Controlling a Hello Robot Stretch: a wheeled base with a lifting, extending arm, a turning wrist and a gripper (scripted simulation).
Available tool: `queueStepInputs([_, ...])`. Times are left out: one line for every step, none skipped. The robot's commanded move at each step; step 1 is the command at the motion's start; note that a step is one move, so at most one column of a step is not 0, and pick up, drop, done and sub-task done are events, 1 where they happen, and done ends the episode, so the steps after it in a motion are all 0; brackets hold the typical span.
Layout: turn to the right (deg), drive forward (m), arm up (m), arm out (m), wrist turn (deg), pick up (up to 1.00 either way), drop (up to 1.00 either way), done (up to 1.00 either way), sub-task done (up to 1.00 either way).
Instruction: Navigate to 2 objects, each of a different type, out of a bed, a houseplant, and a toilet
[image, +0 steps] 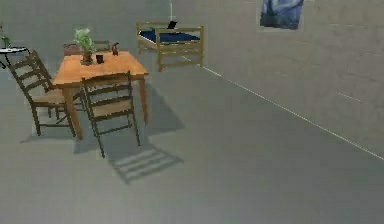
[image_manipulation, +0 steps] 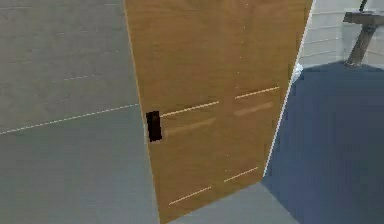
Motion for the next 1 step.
queueStepInputs([0.0,1.00,0.00,0.00,0.0,0.00,0.00,0.00,0.00])
